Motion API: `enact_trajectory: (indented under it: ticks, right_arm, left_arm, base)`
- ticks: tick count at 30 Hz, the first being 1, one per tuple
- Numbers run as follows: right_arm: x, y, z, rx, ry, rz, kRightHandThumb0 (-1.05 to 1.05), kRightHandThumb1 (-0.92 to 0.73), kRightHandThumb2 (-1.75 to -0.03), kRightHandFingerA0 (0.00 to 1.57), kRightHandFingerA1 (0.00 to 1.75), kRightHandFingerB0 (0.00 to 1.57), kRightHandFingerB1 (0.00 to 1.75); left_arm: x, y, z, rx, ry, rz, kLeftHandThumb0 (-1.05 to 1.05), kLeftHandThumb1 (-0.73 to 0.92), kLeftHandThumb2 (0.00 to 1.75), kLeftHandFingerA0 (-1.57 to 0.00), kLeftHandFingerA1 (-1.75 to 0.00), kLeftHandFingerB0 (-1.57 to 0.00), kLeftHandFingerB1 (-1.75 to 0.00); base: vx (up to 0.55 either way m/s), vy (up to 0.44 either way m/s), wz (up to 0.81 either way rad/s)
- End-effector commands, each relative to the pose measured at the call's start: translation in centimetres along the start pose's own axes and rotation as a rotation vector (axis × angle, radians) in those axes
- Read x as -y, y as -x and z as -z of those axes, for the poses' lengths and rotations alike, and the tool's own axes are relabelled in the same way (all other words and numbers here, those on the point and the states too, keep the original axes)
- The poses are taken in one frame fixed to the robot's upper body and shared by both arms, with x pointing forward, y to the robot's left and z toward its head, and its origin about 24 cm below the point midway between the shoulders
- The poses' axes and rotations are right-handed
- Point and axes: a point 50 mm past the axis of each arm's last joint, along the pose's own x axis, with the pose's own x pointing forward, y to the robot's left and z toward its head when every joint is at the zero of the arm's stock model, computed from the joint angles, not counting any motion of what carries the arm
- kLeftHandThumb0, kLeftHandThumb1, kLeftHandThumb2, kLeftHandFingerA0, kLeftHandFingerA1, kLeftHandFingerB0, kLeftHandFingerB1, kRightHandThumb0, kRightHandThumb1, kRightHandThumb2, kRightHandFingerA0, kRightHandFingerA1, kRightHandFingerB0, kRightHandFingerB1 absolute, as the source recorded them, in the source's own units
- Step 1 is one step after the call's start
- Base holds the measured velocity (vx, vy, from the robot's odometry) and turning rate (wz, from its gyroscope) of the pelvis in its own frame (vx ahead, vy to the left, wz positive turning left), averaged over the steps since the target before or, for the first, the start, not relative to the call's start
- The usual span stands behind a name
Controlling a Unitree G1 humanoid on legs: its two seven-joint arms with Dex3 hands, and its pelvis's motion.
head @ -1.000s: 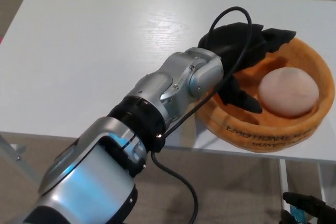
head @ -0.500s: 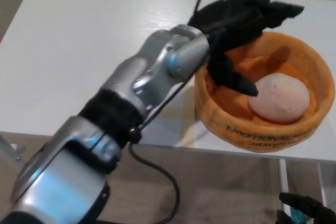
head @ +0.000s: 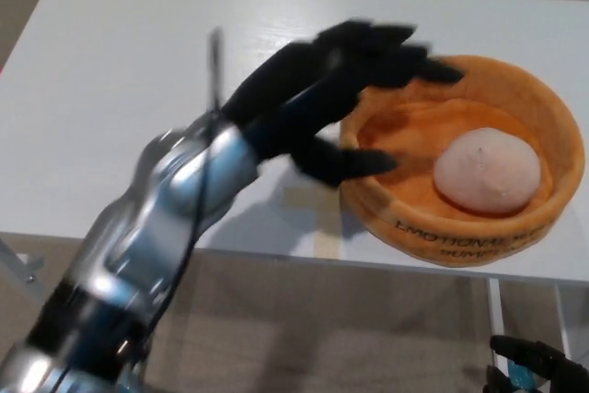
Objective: Use the left hand to pick up the pink round toy on the left and place it inside the orange plate on the desk.
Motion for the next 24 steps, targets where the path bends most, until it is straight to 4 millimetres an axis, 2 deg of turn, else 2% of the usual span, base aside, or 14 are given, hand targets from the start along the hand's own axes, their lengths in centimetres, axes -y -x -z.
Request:
enact_trajectory:
  ticks: [1, 3, 7, 9, 10, 11, 12, 13, 14, 16, 18, 19, 21, 24]
  right_arm:
    - [0.9, 0.2, 0.7, -0.012, -0.001, 0.017, -0.18, -0.58, -0.6, 0.69, 0.84, 0.72, 0.6]
    - [1.0, 0.2, 0.8, -0.018, -0.001, 0.017, -0.18, -0.59, -0.61, 0.65, 0.78, 0.71, 0.59]
    - [1.1, 0.2, 0.8, -0.022, 0.013, 0.017, -0.18, -0.6, -0.58, 0.68, 0.81, 0.72, 0.57]
    - [1.1, 0.1, 0.5, -0.011, 0.016, 0.017, -0.17, -0.57, -0.59, 0.7, 0.82, 0.73, 0.59]
    - [1.0, 0.0, 0.4, -0.009, 0.015, 0.016, -0.17, -0.58, -0.59, 0.69, 0.81, 0.72, 0.57]
    - [1.0, 0.0, 0.4, -0.009, 0.015, 0.016, -0.17, -0.58, -0.59, 0.69, 0.81, 0.72, 0.57]
    - [1.0, 0.0, 0.3, -0.008, 0.018, 0.014, -0.18, -0.59, -0.59, 0.67, 0.78, 0.72, 0.57]
    - [1.0, 0.0, 0.3, -0.008, 0.018, 0.014, -0.18, -0.59, -0.59, 0.67, 0.78, 0.72, 0.57]
    - [1.0, 0.0, 0.4, -0.01, 0.015, 0.015, -0.21, -0.62, -0.58, 0.7, 0.84, 0.71, 0.57]
    - [1.1, 0.0, 0.5, -0.012, 0.014, 0.017, -0.19, -0.62, -0.57, 0.69, 0.81, 0.71, 0.57]
    - [1.1, 0.0, 0.5, -0.012, 0.016, 0.016, -0.19, -0.62, -0.57, 0.69, 0.81, 0.71, 0.57]
    - [1.1, 0.0, 0.5, -0.013, 0.016, 0.014, -0.18, -0.61, -0.58, 0.7, 0.8, 0.71, 0.57]
    - [1.1, 0.0, 0.5, -0.013, 0.016, 0.012, -0.17, -0.61, -0.57, 0.71, 0.82, 0.71, 0.57]
    - [1.1, 0.0, 0.4, -0.011, 0.018, 0.011, -0.16, -0.61, -0.57, 0.7, 0.81, 0.72, 0.57]
  left_arm:
    - [-0.7, 13.7, -5.5, 0.216, 0.435, 0.032, 0.23, 0.63, 0.74, -0.44, -0.42, -0.74, -0.46]
    - [0.0, 14.8, -5.0, 0.19, 0.512, 0.084, 0.2, 0.65, 0.75, -0.43, -0.42, -0.75, -0.48]
    - [1.7, 16.8, -3.3, 0.084, 0.628, 0.167, 0.17, 0.63, 0.8, -0.44, -0.42, -0.74, -0.48]
    - [3.0, 18.0, -1.9, -0.02, 0.666, 0.181, 0.2, 0.67, 0.73, -0.49, -0.41, -0.74, -0.5]
    - [4.3, 19.0, -0.6, -0.138, 0.676, 0.189, 0.14, 0.67, 0.73, -0.6, -0.43, -0.8, -0.49]
    - [4.3, 19.0, -0.6, -0.138, 0.676, 0.189, 0.14, 0.67, 0.73, -0.6, -0.43, -0.8, -0.49]
    - [5.8, 20.3, 0.8, -0.287, 0.679, 0.2, 0.12, 0.68, 0.72, -0.62, -0.44, -0.8, -0.5]
    - [5.8, 20.3, 0.8, -0.287, 0.679, 0.2, 0.12, 0.68, 0.72, -0.62, -0.44, -0.8, -0.5]
    - [7.3, 21.4, 2.3, -0.394, 0.688, 0.209, 0.1, 0.7, 0.77, -0.64, -0.45, -0.79, -0.49]
    - [9.6, 23.1, 4.4, -0.552, 0.709, 0.228, 0.1, 0.73, 0.73, -0.65, -0.45, -0.79, -0.48]
    - [10.1, 23.4, 4.8, -0.583, 0.71, 0.229, 0.1, 0.73, 0.73, -0.65, -0.45, -0.79, -0.48]
    - [11.8, 24.5, 6.5, -0.676, 0.685, 0.233, 0.06, 0.76, 0.65, -0.63, -0.43, -0.78, -0.49]
    - [12.6, 25.0, 7.3, -0.729, 0.676, 0.233, -0.03, 0.75, 0.62, -0.65, -0.42, -0.77, -0.47]
    - [13.7, 25.6, 8.9, -0.854, 0.677, 0.202, -0.05, 0.73, 0.62, -0.66, -0.42, -0.74, -0.44]
  base:
    - [0.0, 0.0, 0.0]
    - [0.0, 0.0, 0.0]
    - [0.0, 0.0, 0.0]
    - [0.0, 0.0, 0.0]
    - [0.0, 0.0, 0.0]
    - [0.0, 0.0, 0.0]
    - [0.0, 0.0, 0.0]
    - [0.0, 0.0, 0.0]
    - [0.0, 0.0, 0.0]
    - [0.0, 0.0, 0.0]
    - [0.0, 0.0, 0.0]
    - [0.0, 0.0, 0.0]
    - [0.0, 0.0, 0.0]
    - [0.0, 0.0, 0.0]
